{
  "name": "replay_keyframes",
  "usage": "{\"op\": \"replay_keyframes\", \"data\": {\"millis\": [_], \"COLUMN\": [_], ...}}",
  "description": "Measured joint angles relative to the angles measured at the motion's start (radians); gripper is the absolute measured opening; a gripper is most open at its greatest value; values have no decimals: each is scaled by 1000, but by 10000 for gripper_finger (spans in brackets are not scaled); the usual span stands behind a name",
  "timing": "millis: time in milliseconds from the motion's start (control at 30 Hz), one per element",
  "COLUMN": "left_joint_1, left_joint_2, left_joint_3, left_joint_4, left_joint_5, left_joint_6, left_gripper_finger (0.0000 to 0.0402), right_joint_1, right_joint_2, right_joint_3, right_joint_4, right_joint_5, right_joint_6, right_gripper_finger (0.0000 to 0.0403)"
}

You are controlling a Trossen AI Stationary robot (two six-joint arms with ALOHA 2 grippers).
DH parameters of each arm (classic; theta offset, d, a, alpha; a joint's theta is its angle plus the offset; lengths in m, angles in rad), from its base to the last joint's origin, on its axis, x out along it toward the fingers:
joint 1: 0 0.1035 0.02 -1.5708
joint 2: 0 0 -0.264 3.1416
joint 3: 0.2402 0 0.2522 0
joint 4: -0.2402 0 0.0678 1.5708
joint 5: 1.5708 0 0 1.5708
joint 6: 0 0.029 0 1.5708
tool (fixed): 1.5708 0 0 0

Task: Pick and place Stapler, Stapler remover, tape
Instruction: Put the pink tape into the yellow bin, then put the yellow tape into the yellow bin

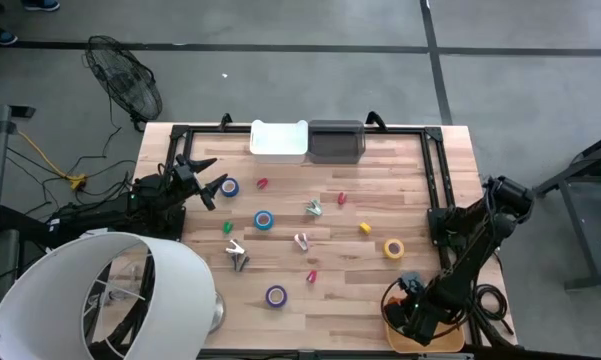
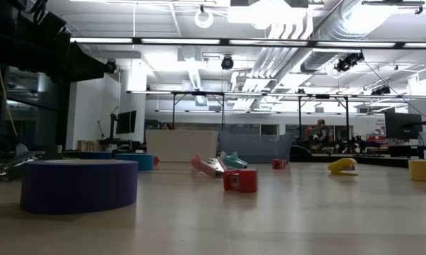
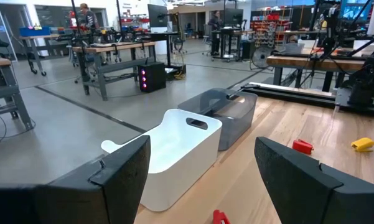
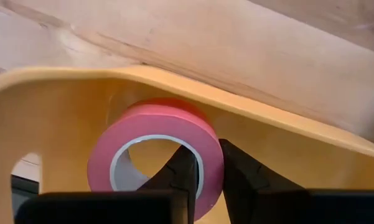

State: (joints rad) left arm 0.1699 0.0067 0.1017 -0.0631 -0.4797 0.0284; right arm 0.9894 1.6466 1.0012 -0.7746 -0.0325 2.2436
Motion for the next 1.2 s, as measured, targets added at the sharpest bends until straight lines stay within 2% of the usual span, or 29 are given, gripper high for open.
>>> {"op": "replay_keyframes", "data": {"millis": [200, 333, 633, 800, 1000, 1200], "left_joint_1": [0, 0, 0, 0, 0, 0], "left_joint_2": [0, 0, 0, 0, 0, 0], "left_joint_3": [0, 0, 0, 0, 0, 0], "left_joint_4": [0, 0, 0, 0, 0, 0], "left_joint_5": [0, 0, 0, 0, 0, 0], "left_joint_6": [0, 0, 0, 0, 0, 0], "left_gripper_finger": [285, 285, 285, 285, 285, 285], "right_joint_1": [0, -4, -8, -8, -19, -111], "right_joint_2": [0, 0, -7, -73, -185, -311], "right_joint_3": [0, 0, -1, -1, -1, -1], "right_joint_4": [0, 3, 12, 15, -52, -249], "right_joint_5": [28, 1, -38, -36, 38, 129], "right_joint_6": [8, 11, -27, -69, -106, -230], "right_gripper_finger": [55, 76, 174, 214, 221, 217]}}
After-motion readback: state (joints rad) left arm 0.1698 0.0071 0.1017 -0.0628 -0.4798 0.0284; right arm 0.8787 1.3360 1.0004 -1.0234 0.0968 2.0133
